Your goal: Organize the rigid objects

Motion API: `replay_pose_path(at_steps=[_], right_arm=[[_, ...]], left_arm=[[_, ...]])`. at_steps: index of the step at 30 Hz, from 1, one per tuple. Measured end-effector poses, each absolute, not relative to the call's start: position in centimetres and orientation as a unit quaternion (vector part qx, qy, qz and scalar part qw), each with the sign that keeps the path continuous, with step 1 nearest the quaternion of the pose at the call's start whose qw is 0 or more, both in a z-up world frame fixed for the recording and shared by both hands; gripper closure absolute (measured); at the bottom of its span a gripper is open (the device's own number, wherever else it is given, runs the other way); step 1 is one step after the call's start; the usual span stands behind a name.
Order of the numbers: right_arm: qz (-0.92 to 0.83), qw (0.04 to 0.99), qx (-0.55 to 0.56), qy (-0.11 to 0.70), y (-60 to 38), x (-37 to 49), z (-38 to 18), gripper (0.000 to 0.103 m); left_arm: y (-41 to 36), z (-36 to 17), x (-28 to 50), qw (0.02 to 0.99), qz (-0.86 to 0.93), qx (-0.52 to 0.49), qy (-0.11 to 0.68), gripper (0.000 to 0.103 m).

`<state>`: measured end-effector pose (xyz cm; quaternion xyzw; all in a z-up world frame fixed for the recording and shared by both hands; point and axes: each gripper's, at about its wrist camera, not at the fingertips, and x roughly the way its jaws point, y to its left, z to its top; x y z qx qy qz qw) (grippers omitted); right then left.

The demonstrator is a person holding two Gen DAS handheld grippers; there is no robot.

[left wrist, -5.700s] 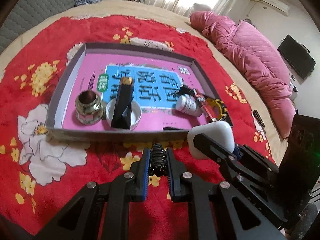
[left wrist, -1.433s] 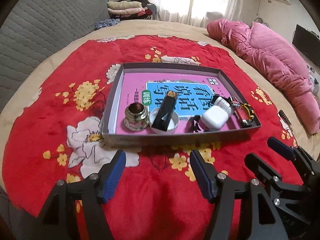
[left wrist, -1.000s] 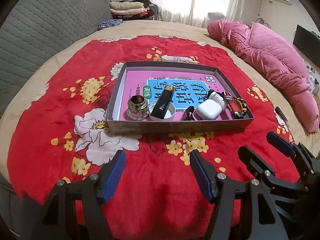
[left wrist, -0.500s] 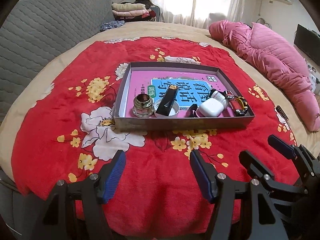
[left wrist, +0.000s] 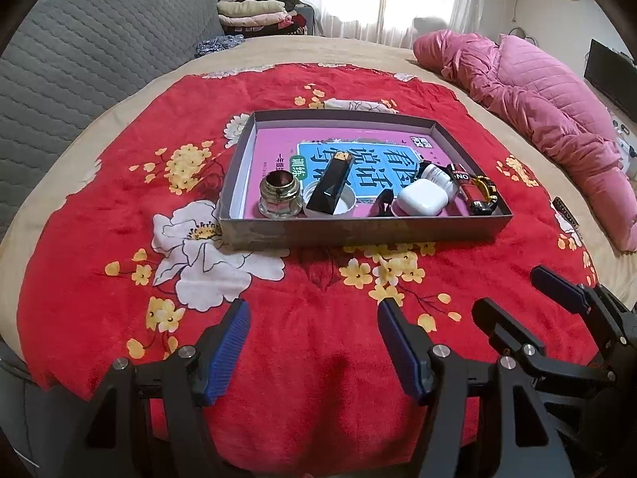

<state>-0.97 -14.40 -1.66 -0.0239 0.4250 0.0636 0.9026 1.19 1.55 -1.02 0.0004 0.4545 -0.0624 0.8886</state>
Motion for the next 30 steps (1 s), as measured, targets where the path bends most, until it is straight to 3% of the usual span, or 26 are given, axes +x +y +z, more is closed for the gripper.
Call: replay_pose_path(at_steps=[30], right_arm=[[0.071,0.894,-0.011,0.442,-14.7,-0.6,-2.7,0.027]], left_arm=[[1.8,-3.0,2.0,0.874,-0.047,0.004,0.484,0.037]])
